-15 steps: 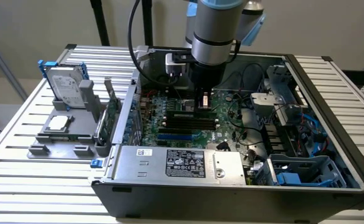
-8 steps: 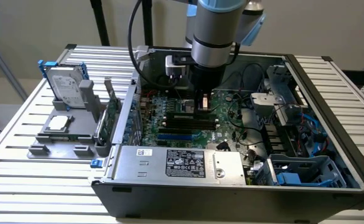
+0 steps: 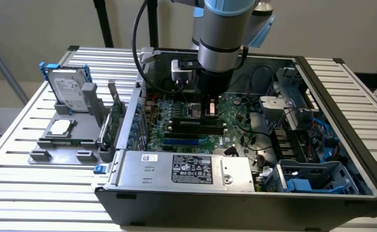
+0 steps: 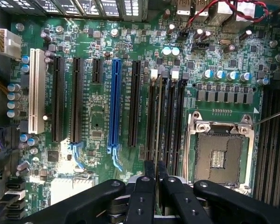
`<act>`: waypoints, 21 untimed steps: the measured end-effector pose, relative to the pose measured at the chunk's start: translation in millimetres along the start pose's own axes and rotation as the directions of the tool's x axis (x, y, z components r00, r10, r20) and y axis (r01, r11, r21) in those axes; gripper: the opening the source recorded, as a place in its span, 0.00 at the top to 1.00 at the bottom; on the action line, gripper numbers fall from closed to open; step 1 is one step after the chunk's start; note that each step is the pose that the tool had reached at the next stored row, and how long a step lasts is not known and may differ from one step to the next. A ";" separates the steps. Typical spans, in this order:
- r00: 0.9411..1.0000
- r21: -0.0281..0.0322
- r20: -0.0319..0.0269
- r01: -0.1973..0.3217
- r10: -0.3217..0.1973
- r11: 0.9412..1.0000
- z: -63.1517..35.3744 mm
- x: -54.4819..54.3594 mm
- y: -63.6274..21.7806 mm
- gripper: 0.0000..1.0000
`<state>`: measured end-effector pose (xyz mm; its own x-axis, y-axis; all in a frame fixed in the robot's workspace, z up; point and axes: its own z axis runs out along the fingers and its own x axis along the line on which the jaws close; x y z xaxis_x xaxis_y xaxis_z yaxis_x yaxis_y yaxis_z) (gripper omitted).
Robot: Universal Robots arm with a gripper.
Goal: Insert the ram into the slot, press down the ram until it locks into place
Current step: 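Insert the ram into the slot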
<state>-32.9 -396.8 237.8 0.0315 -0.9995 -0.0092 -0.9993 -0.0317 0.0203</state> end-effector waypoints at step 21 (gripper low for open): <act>1.000 -0.011 -0.017 -0.002 0.002 1.000 5.7 0.3 -3.1 0.87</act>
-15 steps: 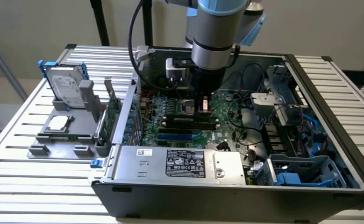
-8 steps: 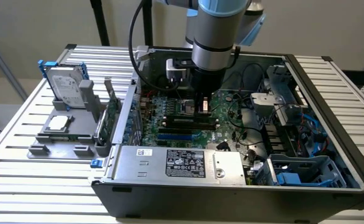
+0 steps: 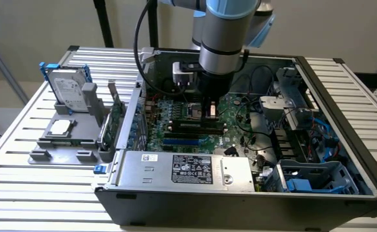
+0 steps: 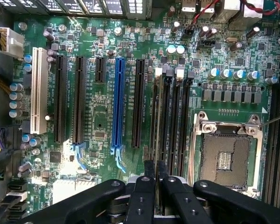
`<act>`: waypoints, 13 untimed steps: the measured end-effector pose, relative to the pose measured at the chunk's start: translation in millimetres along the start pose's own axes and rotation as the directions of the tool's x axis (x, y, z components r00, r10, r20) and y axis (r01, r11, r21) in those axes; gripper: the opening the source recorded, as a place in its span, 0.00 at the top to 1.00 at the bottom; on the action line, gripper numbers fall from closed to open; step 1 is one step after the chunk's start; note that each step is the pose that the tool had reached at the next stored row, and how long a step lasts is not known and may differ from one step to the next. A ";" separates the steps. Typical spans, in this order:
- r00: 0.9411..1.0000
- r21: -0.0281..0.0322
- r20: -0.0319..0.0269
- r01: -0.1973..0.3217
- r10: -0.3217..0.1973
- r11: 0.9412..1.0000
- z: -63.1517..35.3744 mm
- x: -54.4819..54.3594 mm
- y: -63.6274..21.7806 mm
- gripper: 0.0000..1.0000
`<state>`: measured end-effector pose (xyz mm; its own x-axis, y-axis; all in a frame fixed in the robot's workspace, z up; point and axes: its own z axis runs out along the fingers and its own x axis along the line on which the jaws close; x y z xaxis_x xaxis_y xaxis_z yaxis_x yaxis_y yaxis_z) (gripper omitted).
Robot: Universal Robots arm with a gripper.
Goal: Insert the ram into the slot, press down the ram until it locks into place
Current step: 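Insert the ram into the slot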
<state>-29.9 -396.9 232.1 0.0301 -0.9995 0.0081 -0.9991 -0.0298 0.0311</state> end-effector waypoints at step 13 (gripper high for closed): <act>1.000 0.000 0.000 0.000 0.000 1.000 2.6 0.0 -0.7 0.87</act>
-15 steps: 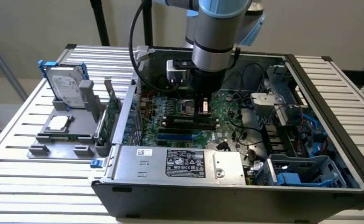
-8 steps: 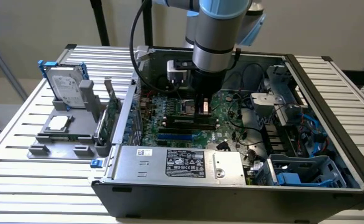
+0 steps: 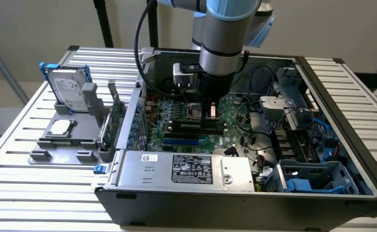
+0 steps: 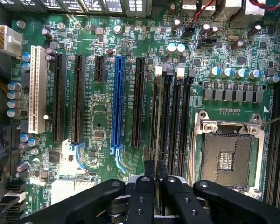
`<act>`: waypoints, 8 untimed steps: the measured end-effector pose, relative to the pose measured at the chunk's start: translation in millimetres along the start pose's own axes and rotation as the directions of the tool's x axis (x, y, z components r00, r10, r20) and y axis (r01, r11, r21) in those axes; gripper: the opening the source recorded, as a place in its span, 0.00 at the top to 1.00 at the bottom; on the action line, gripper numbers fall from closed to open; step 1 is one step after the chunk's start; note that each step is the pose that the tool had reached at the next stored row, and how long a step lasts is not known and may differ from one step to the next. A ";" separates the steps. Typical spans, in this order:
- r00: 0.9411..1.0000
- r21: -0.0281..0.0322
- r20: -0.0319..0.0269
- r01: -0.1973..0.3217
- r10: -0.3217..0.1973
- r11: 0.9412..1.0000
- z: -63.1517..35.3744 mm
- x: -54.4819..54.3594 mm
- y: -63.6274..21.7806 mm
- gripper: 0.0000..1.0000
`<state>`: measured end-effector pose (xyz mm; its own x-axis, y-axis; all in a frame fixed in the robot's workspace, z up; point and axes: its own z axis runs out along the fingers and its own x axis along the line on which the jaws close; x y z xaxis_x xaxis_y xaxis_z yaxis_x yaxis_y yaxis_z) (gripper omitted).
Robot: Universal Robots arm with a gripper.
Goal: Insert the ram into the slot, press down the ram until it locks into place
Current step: 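Insert the ram into the slot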
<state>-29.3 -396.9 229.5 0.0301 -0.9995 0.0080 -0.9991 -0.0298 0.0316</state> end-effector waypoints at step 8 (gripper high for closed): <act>1.000 0.000 0.000 0.000 0.000 1.000 1.9 0.0 -0.4 0.87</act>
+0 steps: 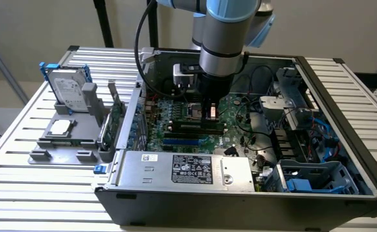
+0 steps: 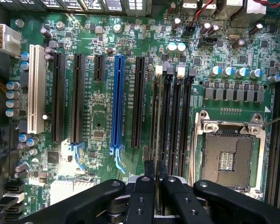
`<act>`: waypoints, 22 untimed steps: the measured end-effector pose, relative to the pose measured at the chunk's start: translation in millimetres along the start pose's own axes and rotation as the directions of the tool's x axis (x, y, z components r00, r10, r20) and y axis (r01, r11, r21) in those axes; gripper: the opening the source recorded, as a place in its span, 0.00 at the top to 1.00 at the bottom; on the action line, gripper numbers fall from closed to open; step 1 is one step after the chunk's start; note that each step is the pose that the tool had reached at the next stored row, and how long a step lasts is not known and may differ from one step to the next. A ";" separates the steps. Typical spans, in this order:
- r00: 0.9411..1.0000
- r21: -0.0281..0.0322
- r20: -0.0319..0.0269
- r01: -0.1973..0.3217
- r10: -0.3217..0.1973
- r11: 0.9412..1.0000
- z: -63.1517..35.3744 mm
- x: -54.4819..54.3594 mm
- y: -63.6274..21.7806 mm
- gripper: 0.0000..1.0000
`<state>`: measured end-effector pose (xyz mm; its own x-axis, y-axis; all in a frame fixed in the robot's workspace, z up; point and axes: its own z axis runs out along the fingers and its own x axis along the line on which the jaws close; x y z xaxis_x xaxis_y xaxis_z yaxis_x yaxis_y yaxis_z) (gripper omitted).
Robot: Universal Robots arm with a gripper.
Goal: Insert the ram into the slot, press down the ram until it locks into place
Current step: 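Insert the ram into the slot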
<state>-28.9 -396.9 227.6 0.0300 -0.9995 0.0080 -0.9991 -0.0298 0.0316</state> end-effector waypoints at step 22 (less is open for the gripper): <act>1.000 -0.007 0.000 0.000 0.000 1.000 -9.9 0.1 1.4 0.79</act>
<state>-30.0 -396.9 237.5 0.0302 -0.9995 0.0078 -0.9988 -0.0298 0.0385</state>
